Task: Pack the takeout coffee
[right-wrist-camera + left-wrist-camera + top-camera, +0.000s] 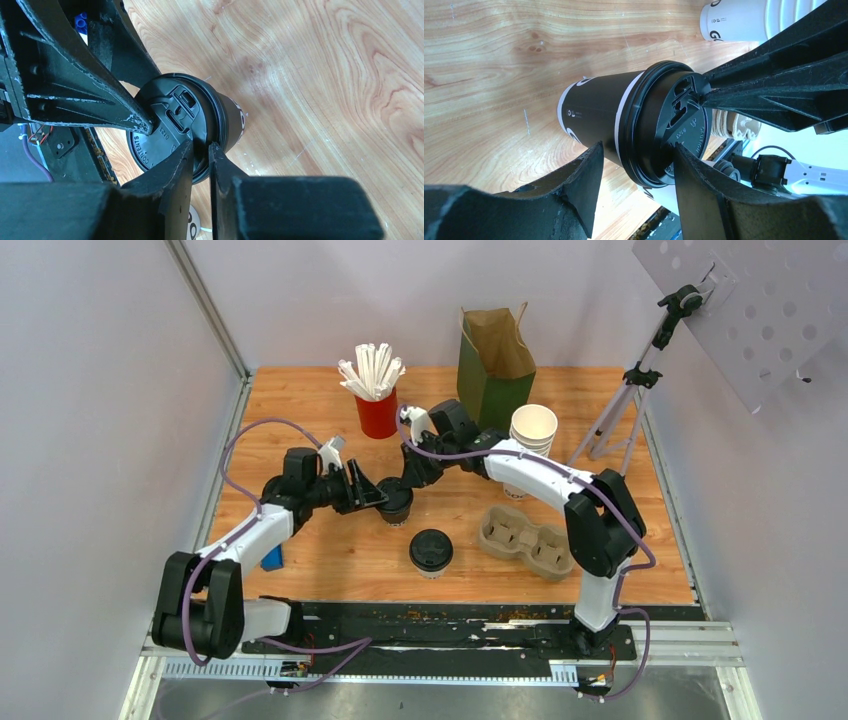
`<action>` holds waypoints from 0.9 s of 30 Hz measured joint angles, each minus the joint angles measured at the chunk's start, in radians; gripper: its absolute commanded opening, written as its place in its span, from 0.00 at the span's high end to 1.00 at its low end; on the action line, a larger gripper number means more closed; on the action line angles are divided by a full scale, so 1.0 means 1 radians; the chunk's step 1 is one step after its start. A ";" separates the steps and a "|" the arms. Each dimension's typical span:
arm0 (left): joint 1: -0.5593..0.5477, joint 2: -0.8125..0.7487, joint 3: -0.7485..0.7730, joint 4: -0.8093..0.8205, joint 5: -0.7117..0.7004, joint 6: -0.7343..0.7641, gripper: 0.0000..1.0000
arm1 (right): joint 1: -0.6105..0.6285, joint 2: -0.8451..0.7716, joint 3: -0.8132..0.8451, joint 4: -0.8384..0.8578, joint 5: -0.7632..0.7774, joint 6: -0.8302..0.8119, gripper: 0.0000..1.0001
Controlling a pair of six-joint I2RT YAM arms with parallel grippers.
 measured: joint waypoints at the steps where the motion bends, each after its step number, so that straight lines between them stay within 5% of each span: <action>1: -0.001 -0.003 -0.004 0.002 -0.001 -0.005 0.40 | 0.000 0.006 0.008 -0.004 -0.005 0.000 0.80; 15: -0.005 -0.055 -0.068 0.064 -0.017 -0.091 0.39 | -0.004 0.066 0.096 -0.059 -0.072 -0.053 0.75; 27: -0.005 -0.054 -0.069 0.063 -0.021 -0.095 0.40 | -0.001 0.076 0.167 -0.150 -0.057 0.023 0.44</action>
